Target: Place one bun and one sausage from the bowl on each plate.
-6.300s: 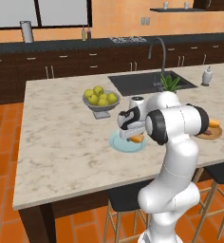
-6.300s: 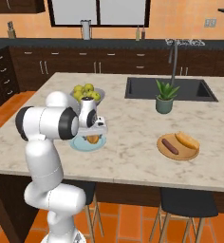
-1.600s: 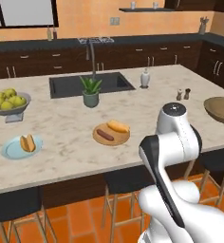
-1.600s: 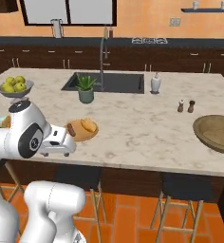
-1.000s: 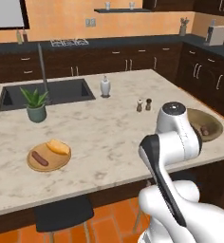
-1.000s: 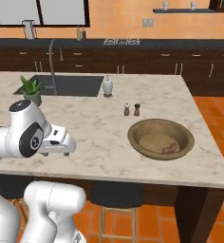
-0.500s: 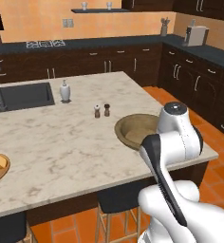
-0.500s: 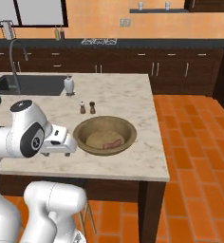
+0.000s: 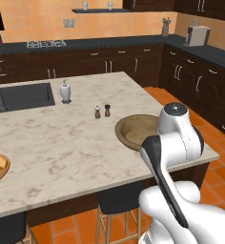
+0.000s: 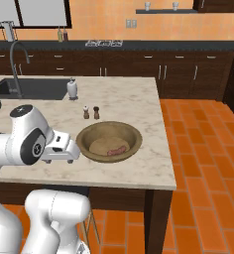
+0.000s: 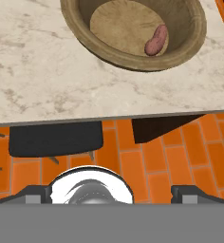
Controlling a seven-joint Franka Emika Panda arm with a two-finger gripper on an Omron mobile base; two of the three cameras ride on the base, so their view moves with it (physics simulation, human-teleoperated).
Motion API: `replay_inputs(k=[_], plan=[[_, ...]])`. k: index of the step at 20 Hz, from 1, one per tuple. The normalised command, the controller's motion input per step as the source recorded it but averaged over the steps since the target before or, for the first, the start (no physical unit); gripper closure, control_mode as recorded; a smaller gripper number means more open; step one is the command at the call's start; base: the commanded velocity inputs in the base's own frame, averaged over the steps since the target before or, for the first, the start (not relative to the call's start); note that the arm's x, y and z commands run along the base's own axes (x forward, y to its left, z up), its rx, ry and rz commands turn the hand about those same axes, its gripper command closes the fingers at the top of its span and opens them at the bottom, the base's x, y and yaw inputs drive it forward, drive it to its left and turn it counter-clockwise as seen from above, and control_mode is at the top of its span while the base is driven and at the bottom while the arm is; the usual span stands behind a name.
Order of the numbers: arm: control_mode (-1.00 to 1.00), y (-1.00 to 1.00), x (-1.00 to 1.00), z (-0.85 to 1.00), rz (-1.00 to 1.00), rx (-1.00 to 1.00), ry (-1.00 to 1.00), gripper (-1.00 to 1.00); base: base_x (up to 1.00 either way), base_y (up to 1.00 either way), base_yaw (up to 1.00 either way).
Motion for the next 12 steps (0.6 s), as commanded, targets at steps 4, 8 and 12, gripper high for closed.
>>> replay_inputs(k=[4, 8, 12], plan=[[1.0, 0.0, 0.0, 0.0, 0.0, 0.0, 0.0, -1.0, 0.0, -0.04, -0.01], [-1.0, -0.24, 0.69, 0.13, -0.19, 0.02, -0.03, -1.0, 0.0, 0.0, 0.0], [-1.0, -0.51, 0.99, -0.01, -0.27, 0.05, 0.01, -1.0, 0.0, 0.0, 0.0]])
